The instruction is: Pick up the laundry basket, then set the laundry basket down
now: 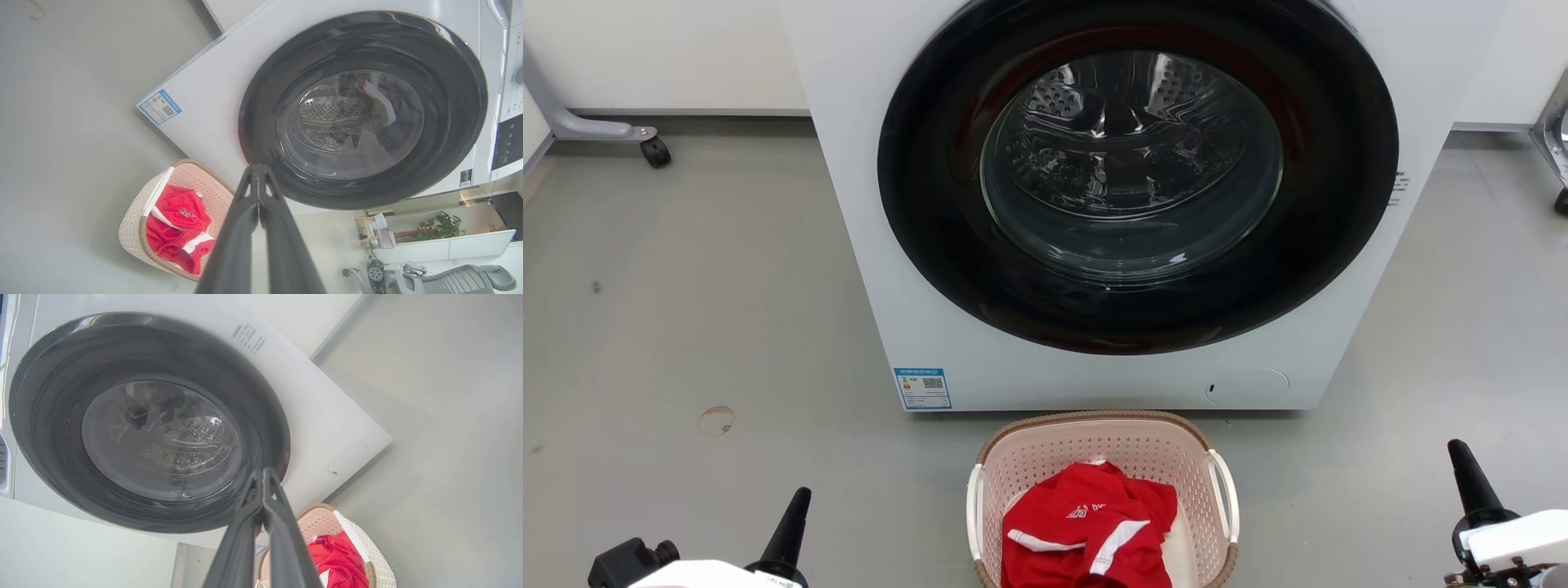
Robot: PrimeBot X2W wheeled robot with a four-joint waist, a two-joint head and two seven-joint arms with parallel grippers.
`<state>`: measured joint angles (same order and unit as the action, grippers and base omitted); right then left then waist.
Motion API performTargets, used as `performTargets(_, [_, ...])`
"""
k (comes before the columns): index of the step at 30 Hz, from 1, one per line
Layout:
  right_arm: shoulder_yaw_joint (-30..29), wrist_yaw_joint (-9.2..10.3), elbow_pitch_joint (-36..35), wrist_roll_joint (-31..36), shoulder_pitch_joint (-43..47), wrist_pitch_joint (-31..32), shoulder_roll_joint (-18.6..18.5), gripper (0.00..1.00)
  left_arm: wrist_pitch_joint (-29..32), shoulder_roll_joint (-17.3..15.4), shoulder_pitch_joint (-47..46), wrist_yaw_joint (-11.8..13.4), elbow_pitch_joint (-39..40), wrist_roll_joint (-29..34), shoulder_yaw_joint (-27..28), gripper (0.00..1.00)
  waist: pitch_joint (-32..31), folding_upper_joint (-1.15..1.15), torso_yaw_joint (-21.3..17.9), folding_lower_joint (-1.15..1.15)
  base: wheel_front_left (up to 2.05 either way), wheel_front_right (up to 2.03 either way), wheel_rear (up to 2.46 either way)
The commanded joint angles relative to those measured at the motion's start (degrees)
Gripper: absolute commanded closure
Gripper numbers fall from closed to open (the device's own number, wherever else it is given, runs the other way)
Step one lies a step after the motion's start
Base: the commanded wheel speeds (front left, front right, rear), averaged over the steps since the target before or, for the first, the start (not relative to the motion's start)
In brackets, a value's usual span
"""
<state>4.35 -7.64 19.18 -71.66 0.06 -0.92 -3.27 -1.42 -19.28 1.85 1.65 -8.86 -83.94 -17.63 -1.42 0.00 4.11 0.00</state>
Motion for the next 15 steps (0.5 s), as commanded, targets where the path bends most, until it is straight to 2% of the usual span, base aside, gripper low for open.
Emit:
performTargets(1, [-0.3,0.08,-1.9,-1.4,-3.2,0.8,-1.3,1.0,0.3,-0.4,-3.6,-1.0,0.8,-0.9,2.8,1.0,0.1,0.0,-0.1,0.0,0.0,0.0,0.0])
performTargets(15, [-3.6,0.1,-3.0,-7.5,-4.2,2.8,-0.8,1.0,1.6,3.9,-4.9,-3.6,-1.0,-4.4,8.2,1.0,0.5,0.0,-1.4,0.0,0.0,0.0,0.0])
